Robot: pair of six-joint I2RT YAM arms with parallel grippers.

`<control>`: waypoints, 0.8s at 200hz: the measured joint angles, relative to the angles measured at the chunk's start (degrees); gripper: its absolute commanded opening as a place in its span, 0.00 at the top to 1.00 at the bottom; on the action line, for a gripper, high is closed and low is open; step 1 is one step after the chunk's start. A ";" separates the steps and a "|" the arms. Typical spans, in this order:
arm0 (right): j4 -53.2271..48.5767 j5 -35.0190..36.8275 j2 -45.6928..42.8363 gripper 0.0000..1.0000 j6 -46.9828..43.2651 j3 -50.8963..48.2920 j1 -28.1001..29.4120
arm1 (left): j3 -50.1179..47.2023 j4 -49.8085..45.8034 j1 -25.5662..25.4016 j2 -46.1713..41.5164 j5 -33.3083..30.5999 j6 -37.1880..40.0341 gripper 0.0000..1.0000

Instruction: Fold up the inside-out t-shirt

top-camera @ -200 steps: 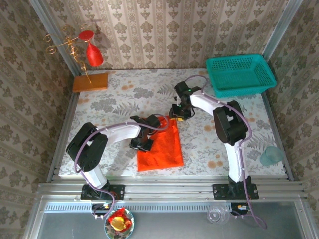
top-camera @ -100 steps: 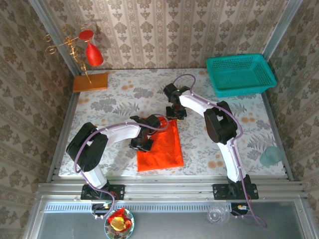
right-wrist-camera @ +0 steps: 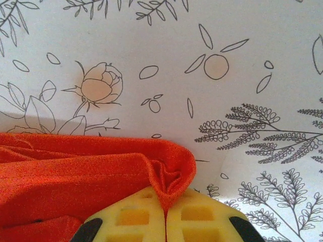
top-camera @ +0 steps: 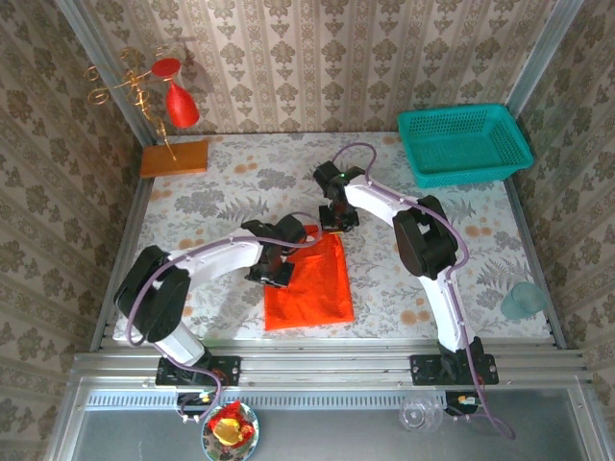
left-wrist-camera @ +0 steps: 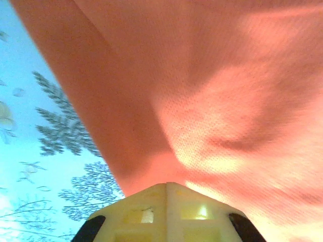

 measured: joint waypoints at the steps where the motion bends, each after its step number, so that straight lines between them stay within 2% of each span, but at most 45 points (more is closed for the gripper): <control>1: 0.00 0.00 0.00 0.97 -0.07 0.00 -0.02 | 0.15 -0.02 0.17 -0.28 -0.07 0.17 0.82; 25: 0.33 -0.90 -0.28 0.98 -1.07 -0.57 -0.61 | 2.21 0.96 4.74 -4.07 0.17 1.40 0.66; 57: 0.68 -1.29 -1.51 0.97 -1.84 -2.62 -1.68 | 3.56 5.05 15.23 -4.79 3.80 4.50 0.52; 79: 0.79 -1.73 -2.23 0.96 -2.05 -3.80 -2.12 | 4.52 7.52 21.24 -2.64 8.87 6.25 0.51; 97: 0.79 -2.03 -2.54 0.96 -2.05 -4.31 -2.25 | 6.78 9.25 24.02 1.36 12.87 8.13 0.51; 127: 0.76 -2.16 -2.56 0.96 -2.08 -4.33 -2.34 | 9.57 11.56 25.00 7.93 17.73 11.58 0.52; 160: 0.72 -2.16 -2.60 0.95 -2.25 -4.33 -2.45 | 9.70 12.50 25.00 12.22 18.58 14.73 0.61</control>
